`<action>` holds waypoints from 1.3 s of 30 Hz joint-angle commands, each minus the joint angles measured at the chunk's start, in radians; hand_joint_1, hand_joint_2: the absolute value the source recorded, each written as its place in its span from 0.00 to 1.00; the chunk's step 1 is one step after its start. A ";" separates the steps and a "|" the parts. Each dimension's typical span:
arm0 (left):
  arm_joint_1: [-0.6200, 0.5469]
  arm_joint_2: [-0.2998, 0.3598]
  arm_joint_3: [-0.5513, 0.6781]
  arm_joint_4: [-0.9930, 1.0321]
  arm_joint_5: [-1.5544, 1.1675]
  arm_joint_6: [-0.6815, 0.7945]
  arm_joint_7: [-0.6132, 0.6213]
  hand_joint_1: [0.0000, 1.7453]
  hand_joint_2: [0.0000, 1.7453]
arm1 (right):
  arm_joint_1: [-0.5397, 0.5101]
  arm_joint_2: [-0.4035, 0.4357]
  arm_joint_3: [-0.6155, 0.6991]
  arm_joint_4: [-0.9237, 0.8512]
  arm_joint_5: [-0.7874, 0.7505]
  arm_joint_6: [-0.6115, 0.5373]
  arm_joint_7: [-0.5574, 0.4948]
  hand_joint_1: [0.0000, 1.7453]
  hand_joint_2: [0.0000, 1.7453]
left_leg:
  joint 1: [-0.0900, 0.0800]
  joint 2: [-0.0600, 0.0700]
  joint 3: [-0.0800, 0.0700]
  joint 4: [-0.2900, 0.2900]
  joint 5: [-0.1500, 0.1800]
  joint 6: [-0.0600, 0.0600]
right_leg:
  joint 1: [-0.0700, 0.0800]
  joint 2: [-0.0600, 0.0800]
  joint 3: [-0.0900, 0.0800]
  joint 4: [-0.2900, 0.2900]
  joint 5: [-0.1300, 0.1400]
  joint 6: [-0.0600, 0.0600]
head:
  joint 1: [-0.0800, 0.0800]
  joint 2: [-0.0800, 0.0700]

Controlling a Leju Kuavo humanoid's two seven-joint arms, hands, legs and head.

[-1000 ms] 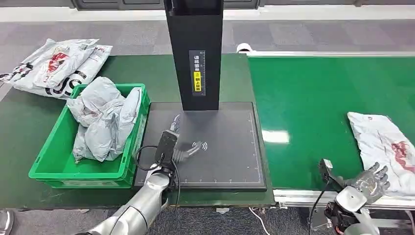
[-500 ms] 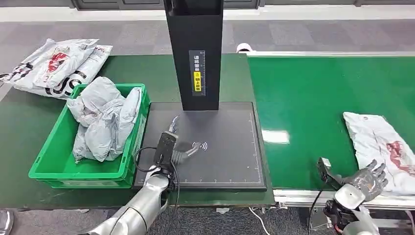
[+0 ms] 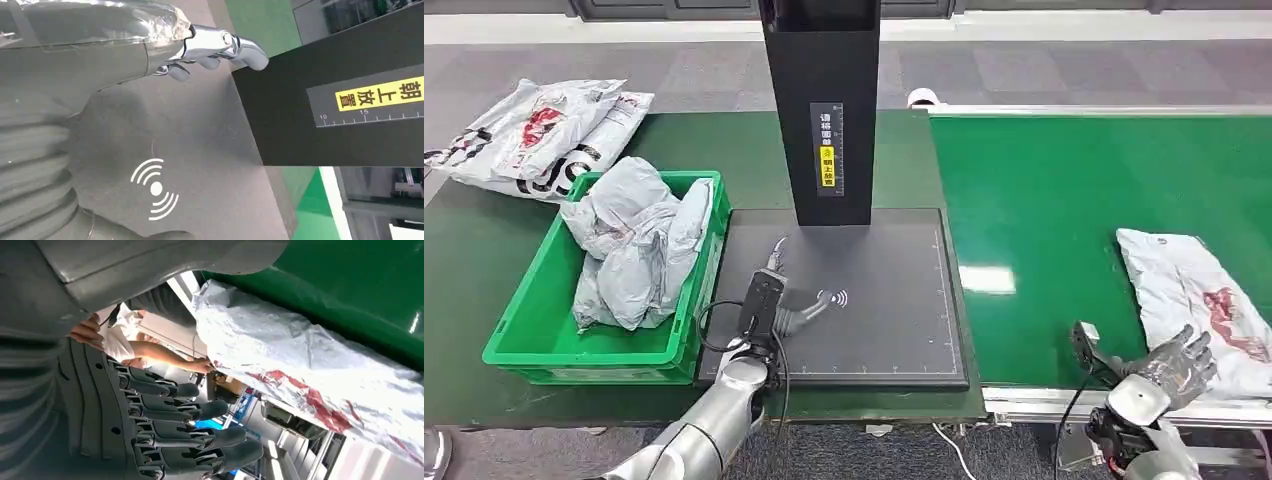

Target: Moved the parcel from conveyor to table for the left to box.

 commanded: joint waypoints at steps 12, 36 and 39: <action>-0.046 0.002 0.087 0.053 -0.032 -0.048 0.004 0.00 1.00 | -0.004 0.020 -0.181 0.056 -0.003 0.361 0.010 0.00 1.00 | 0.003 -0.001 0.005 0.000 0.001 0.001 | 0.003 -0.003 0.009 -0.005 0.001 0.001 | 0.000 0.000; -0.027 0.011 0.133 0.028 -0.052 -0.030 0.004 0.00 1.00 | -0.054 0.095 -0.315 0.022 -0.024 0.237 -0.178 1.00 1.00 | 0.004 0.000 0.006 0.000 0.001 0.004 | 0.005 -0.002 0.012 -0.008 0.003 0.004 | 0.000 0.000; -0.008 0.018 0.146 0.011 -0.055 -0.006 0.004 0.00 1.00 | -0.122 0.121 -0.306 -0.008 -0.002 0.006 -0.288 1.00 1.00 | 0.003 0.005 0.007 -0.002 0.002 0.004 | 0.005 0.003 0.011 -0.010 0.005 0.003 | 0.000 0.000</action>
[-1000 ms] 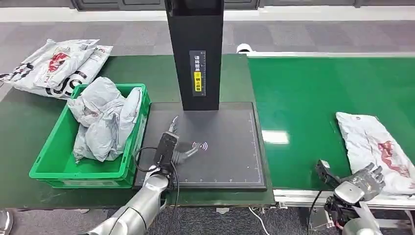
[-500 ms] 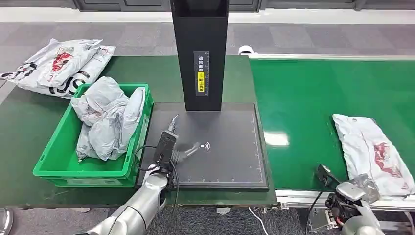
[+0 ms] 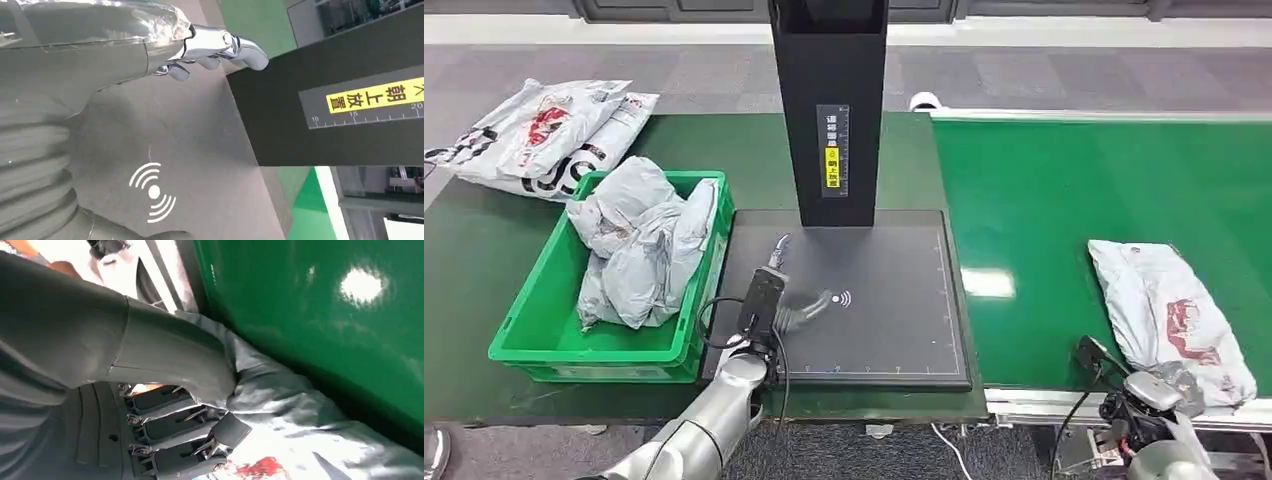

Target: Moved the parcel from conveyor to table for the left to box.

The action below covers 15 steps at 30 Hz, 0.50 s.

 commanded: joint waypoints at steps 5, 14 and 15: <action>0.019 0.025 0.124 -0.017 -0.005 0.067 0.004 0.00 1.00 | -0.117 0.188 -0.089 -0.216 -0.023 -0.556 -0.451 1.00 1.00 | -0.001 0.015 -0.004 0.000 0.000 -0.001 | -0.003 0.014 -0.010 0.004 0.003 -0.002 | 0.000 0.000; 0.006 0.042 0.141 -0.051 -0.015 0.117 0.004 0.00 1.00 | -0.014 0.373 0.070 -0.510 -0.145 -0.556 -0.798 1.00 1.00 | 0.001 0.011 -0.004 -0.002 0.002 -0.002 | -0.001 0.011 -0.010 0.003 0.003 -0.002 | 0.000 0.000; 0.006 0.042 0.141 -0.051 -0.015 0.117 0.004 0.00 1.00 | -0.014 0.373 0.070 -0.510 -0.145 -0.556 -0.798 1.00 1.00 | 0.000 0.010 -0.003 -0.002 0.002 -0.002 | -0.001 0.009 -0.009 0.003 0.003 -0.003 | 0.000 0.000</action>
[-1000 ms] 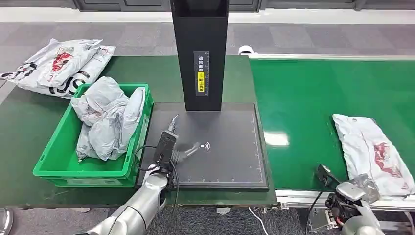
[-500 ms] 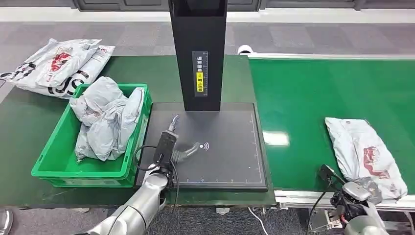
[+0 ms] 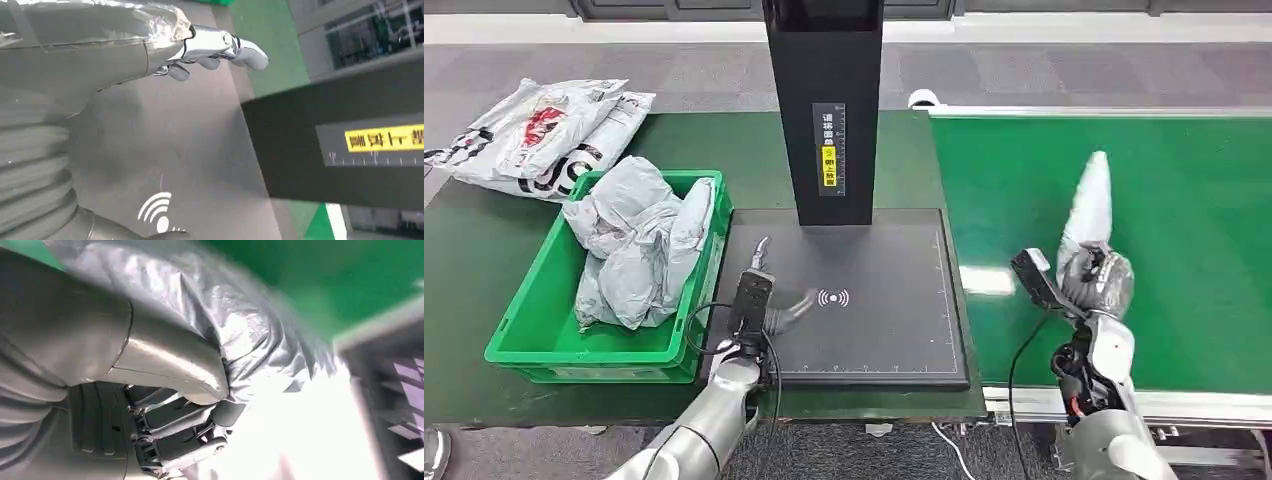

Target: Moved the parcel from conveyor to table for the left to box.

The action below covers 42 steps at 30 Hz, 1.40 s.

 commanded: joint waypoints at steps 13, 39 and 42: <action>-0.035 0.054 0.078 -0.055 -0.005 0.039 0.004 0.00 1.00 | 0.085 0.306 0.453 -0.062 -0.062 0.057 -0.080 1.00 1.00 | 0.001 0.009 0.001 -0.001 -0.001 -0.002 | 0.002 0.008 -0.002 -0.001 0.001 -0.003 | 0.000 0.000; -0.064 0.033 0.049 -0.028 -0.005 0.031 0.004 0.00 1.00 | 0.124 0.321 0.867 0.063 -0.177 0.205 -0.039 1.00 1.00 | 0.003 0.001 -0.002 0.000 -0.001 -0.004 | 0.003 0.000 -0.003 0.000 -0.002 -0.005 | 0.000 0.000; -0.064 0.033 0.049 -0.028 -0.005 0.031 0.004 0.00 1.00 | 0.124 0.321 0.867 0.063 -0.177 0.205 -0.039 1.00 1.00 | 0.003 0.001 -0.001 -0.001 -0.001 -0.004 | 0.003 0.000 -0.002 0.000 -0.002 -0.005 | 0.000 0.000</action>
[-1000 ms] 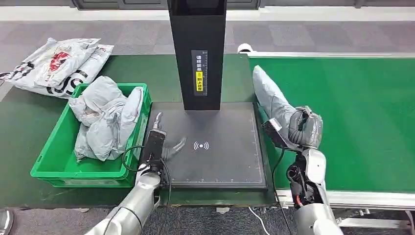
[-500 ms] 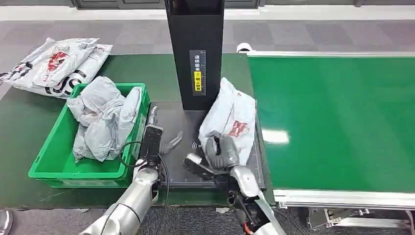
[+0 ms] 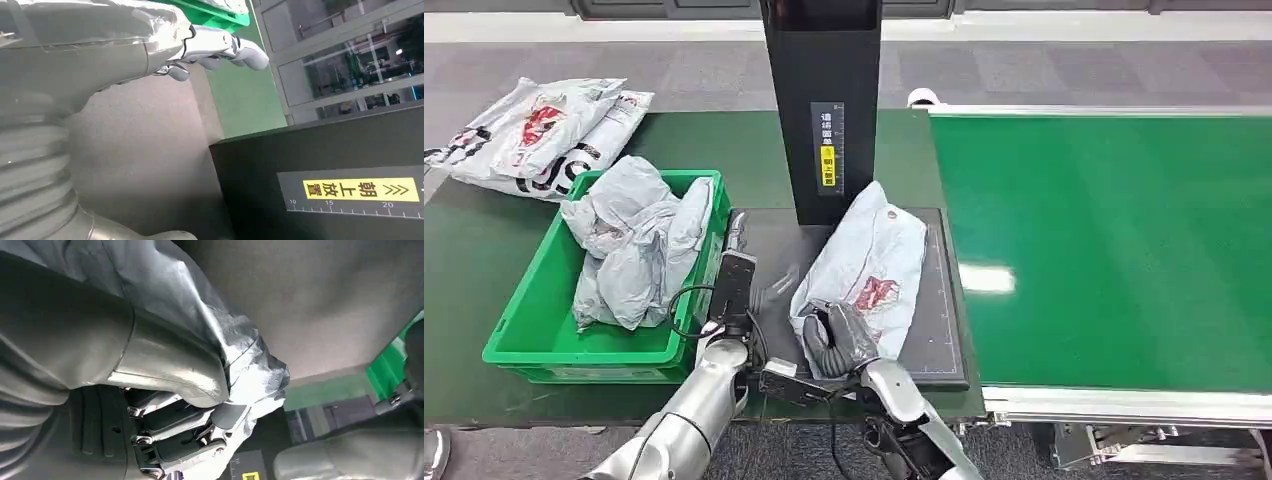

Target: Moved the parcel from conveyor to table for the left to box.

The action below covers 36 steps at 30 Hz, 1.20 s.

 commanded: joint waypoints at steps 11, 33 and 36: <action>-0.041 0.006 0.020 0.033 0.015 -0.006 0.004 0.00 1.00 | -0.037 -0.020 0.125 0.110 -0.019 0.073 -0.035 1.00 1.00 | 0.001 0.003 0.003 -0.001 0.000 0.000 | 0.001 0.001 0.003 -0.002 0.001 -0.001 | 0.000 0.000; 0.039 0.078 -0.470 -0.114 0.104 -0.008 0.004 0.00 1.00 | 0.043 -0.065 -0.326 -0.298 -0.691 -0.195 -0.497 0.00 0.00 | -0.001 -0.002 0.001 0.000 0.000 0.001 | -0.001 -0.003 0.002 -0.002 0.001 0.000 | 0.000 0.000; 0.024 0.071 -0.470 -0.077 0.090 -0.011 0.004 0.00 1.00 | 0.030 -0.069 -0.335 -0.277 -0.714 -0.195 -0.497 0.00 0.00 | -0.001 0.002 0.003 -0.001 0.000 0.000 | 0.000 -0.001 0.002 -0.003 0.001 -0.001 | 0.000 0.000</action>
